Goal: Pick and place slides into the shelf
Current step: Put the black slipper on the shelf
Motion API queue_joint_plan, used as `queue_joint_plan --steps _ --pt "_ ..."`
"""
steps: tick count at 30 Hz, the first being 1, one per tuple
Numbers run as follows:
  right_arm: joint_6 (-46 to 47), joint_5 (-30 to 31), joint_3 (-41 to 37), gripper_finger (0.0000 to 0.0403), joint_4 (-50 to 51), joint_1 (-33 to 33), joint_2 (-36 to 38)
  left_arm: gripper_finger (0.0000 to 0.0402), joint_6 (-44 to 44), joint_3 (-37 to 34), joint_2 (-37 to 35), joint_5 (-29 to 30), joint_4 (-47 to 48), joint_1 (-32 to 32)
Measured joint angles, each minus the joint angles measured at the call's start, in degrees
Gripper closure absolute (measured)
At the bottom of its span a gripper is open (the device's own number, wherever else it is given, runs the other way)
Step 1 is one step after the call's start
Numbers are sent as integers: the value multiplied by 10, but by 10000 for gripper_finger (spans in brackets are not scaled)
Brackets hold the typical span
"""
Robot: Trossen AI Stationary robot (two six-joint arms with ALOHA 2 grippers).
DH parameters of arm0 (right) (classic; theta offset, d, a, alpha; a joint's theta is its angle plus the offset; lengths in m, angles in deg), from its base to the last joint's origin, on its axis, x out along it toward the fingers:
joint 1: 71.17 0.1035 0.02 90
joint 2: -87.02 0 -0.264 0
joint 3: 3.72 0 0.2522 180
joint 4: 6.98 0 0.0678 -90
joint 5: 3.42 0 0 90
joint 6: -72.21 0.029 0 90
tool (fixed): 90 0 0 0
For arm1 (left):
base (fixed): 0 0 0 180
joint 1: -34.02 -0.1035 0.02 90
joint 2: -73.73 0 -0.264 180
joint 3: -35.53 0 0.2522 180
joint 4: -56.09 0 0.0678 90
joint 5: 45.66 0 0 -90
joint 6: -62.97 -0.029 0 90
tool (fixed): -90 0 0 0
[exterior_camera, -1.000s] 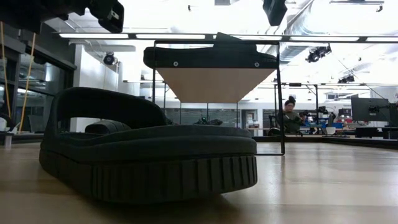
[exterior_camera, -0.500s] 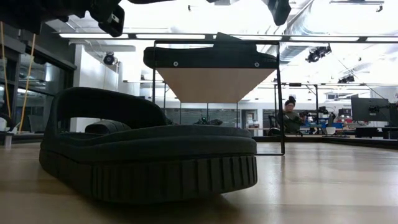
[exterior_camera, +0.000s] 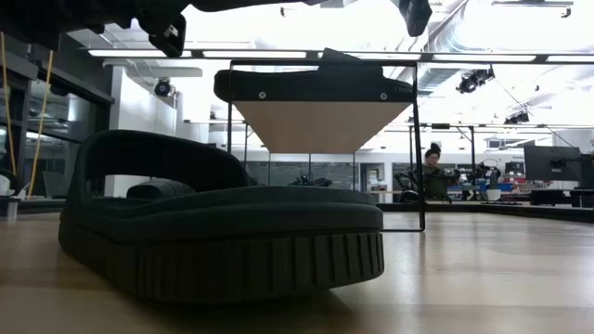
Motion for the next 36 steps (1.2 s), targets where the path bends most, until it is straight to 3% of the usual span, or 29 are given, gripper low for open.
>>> queue_joint_plan --steps 11,20,29,36 --pt "-10 0 0 403 -18 0 -3 234 10 0 9 0 -32 0" --pt "-10 -16 0 403 -50 -8 -29 234 12 0 86 -3 -124 0" --pt "-9 -22 0 403 -51 -9 -29 235 -38 0 97 13 -130 0" --pt "-9 -26 0 403 -51 -9 -29 299 -72 0 97 25 -129 1"
